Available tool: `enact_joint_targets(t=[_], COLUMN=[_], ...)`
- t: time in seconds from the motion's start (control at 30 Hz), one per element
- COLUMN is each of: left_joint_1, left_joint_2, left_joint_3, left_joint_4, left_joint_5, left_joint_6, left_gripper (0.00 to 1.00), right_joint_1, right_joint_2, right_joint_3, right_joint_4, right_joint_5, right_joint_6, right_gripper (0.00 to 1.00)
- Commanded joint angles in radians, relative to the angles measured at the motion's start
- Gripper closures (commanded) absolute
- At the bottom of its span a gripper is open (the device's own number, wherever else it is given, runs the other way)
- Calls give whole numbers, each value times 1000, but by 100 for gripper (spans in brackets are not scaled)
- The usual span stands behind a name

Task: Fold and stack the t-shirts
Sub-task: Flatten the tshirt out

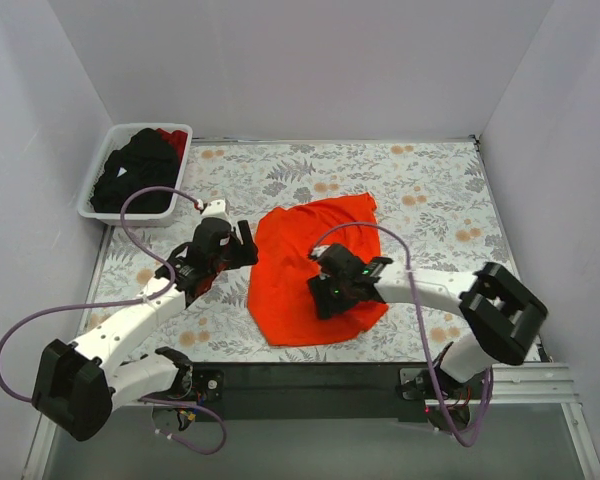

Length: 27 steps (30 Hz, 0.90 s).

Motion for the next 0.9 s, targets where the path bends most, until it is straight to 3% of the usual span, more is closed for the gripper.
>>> enact_joint_targets(t=[0.0,0.1,0.17,0.37,0.5,0.63,0.87], left_joint_1=[5,7,7,5,5,4,-5], left_joint_2=[-66,-143,-181,-297,-217,-122,-42], left_joint_3=[-9,-27,-35,-93,-83,-51,-80], left_joint_4=[-15,-14,-15,26,34,8,-57], left_joint_5=[-103,-212,-265,-355,-255,-12,159], left_joint_6=[-22,-47,-58,-67,-55,-117,-265], left_gripper=[32,32,32,34,34,35,40], right_joint_1=[176,239,239,160,-30,-262,-630], right_joint_2=[206,329,359,269,79,-70,-101], right_joint_3=[103,359,436,473,326,182,133], right_joint_4=[5,10,14,14,46,94,187], right_joint_5=[-204,-284,-294,-114,-51,-71,-175], right_joint_6=[68,25,9,2,12,2,6], right_gripper=[41,43,43,43,43,45,47])
